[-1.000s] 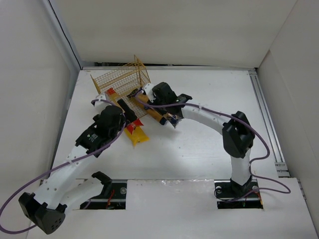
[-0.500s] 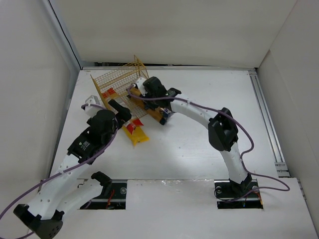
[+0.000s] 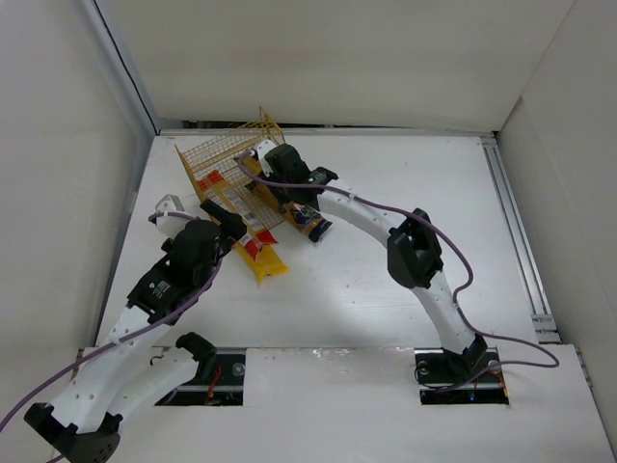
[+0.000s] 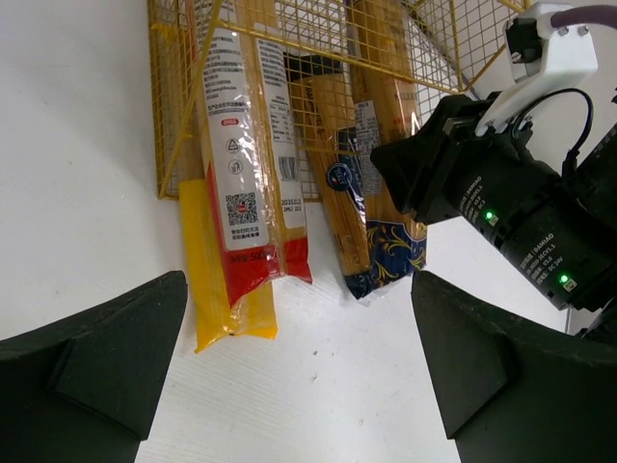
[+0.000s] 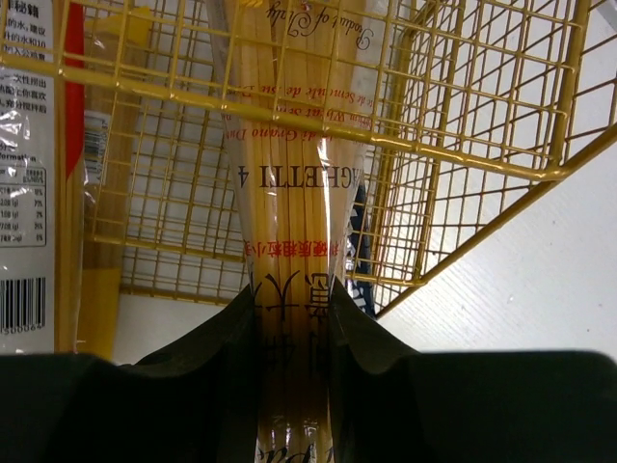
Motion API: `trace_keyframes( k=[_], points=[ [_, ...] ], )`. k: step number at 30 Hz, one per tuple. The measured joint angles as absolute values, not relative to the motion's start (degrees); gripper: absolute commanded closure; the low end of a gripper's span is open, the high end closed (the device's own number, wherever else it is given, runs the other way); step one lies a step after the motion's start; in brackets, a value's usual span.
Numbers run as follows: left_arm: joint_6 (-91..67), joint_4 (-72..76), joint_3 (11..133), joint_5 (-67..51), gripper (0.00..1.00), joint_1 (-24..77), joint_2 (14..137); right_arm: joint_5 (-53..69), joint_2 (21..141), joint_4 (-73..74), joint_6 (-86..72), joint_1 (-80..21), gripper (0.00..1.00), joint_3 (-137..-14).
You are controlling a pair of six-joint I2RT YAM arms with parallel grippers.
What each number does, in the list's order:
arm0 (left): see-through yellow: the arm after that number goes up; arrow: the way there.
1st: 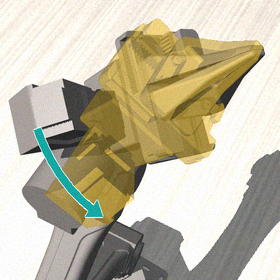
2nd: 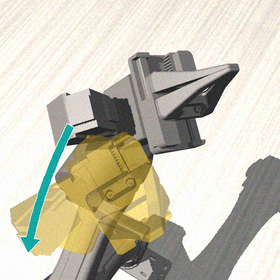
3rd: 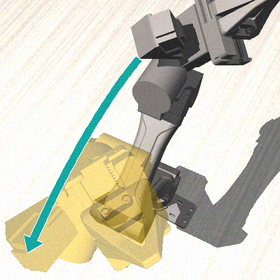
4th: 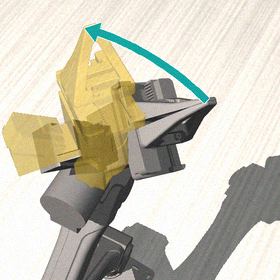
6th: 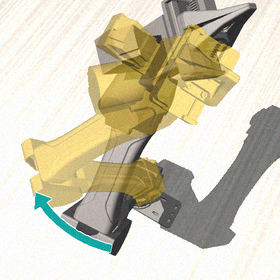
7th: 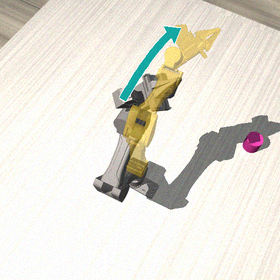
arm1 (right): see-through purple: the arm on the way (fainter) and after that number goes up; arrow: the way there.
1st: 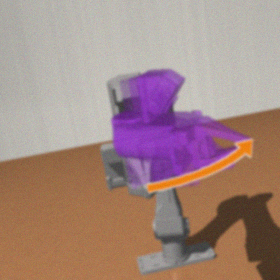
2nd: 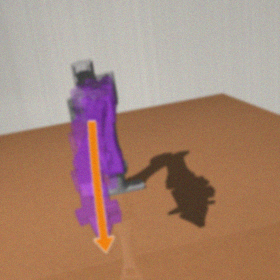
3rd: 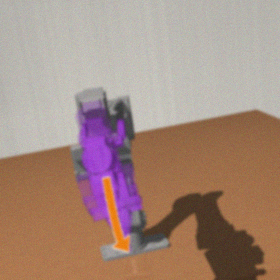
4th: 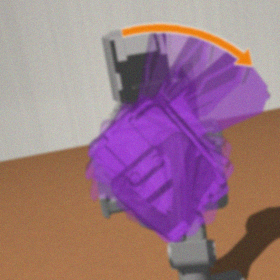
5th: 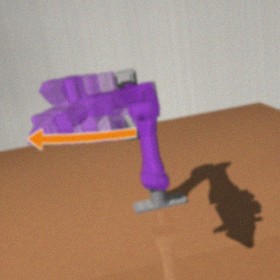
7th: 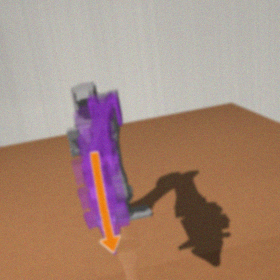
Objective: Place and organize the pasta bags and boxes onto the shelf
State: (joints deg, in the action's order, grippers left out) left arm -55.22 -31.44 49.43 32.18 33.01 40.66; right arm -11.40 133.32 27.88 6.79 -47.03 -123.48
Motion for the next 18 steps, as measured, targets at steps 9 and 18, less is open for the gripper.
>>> trace_keyframes(
  k=[9, 18],
  points=[
    [-56.10, -32.27, 49.08, 33.10, 0.00, 33.04, 39.51, -12.56, 136.49, 27.81, 5.10, -47.03, 0.75, -128.05],
    [-56.12, -32.88, 49.08, 33.12, 0.00, 33.04, 39.51, -12.29, 137.19, 22.61, 4.56, -47.51, 0.00, -128.64]
  ],
)
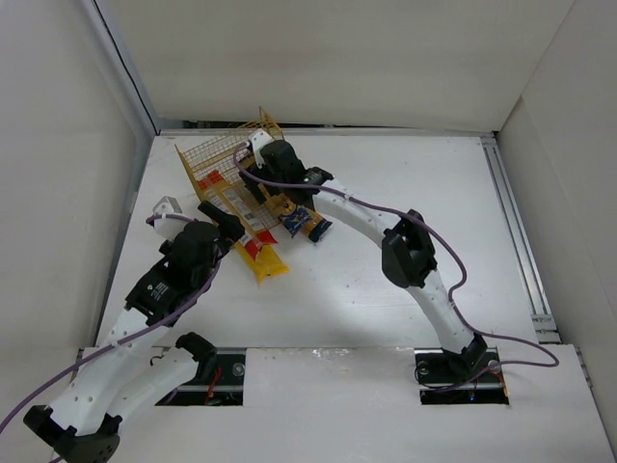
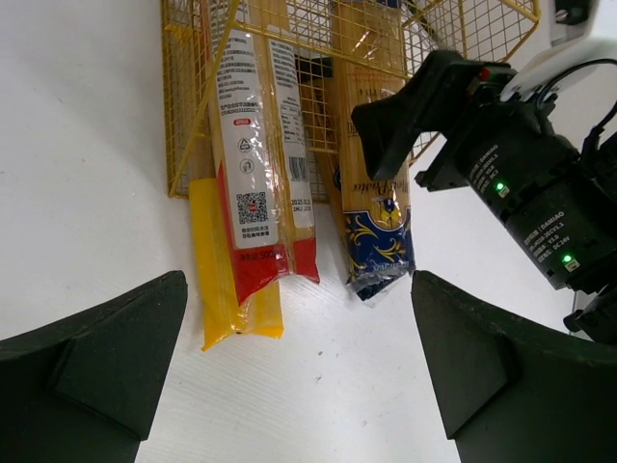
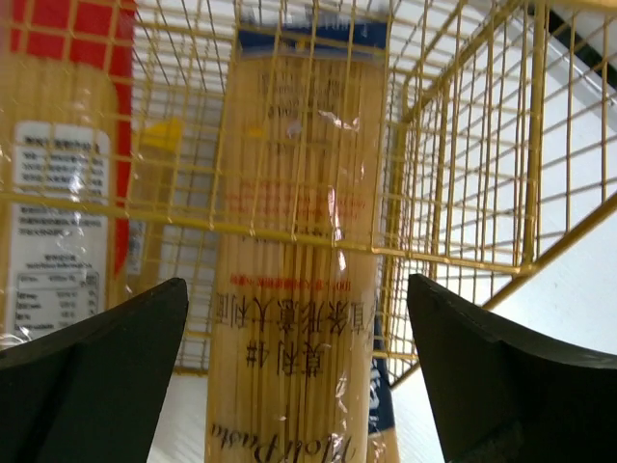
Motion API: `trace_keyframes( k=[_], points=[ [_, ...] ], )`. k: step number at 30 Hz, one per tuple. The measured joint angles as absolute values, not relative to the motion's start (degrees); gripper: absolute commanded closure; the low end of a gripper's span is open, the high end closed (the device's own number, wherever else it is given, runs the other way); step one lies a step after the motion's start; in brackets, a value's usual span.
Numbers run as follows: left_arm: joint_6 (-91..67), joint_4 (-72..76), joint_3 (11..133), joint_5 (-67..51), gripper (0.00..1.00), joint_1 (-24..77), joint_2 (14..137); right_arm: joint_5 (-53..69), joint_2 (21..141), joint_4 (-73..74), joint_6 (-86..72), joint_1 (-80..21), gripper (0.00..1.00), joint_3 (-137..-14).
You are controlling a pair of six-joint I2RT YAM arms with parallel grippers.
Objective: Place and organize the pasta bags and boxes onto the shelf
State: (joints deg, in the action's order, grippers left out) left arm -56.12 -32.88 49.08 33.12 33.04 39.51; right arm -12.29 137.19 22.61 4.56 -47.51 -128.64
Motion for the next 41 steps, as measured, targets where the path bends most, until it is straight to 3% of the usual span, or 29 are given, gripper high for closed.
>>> trace_keyframes(
  k=[5, 10, 14, 21, 26, 33, 41],
  points=[
    [-56.12, -33.30, 49.10, 33.10, 0.00, 33.04, 39.51, -11.31, 136.64, 18.68, 5.15, -47.59, 0.00, -126.82],
    [-56.10, -33.71, 49.08, 33.08, 0.00, 33.04, 39.51, -10.92, 130.78, 17.34, 6.76, -47.66, 0.00, -116.51],
    [-55.99, -33.69, 49.10, 33.04, 0.00, 33.04, 39.70, -11.79, 119.59, 16.21, 8.23, -47.70, 0.00, -103.46],
    [-53.98, -32.34, 49.10, 31.31, 0.00, 33.04, 44.10, -21.30, 88.51, 10.39, 9.61, -46.52, 0.00, -76.05],
    [-51.24, -28.97, 49.12, 27.83, 0.00, 33.01, 50.52, -22.55, 70.96, 8.01, 8.69, -35.79, 0.00, -57.08],
    [-49.58, -27.07, 49.28, 25.65, 0.00, 33.01, 55.53, -11.27, 59.79, 10.24, 7.70, -12.95, 0.00, -42.83],
    [-50.02, -26.33, 52.21, 23.75, 0.00, 33.01, 58.43, -0.56, 57.52, 8.84, 6.63, -10.90, 0.00, -42.28]
  ],
)
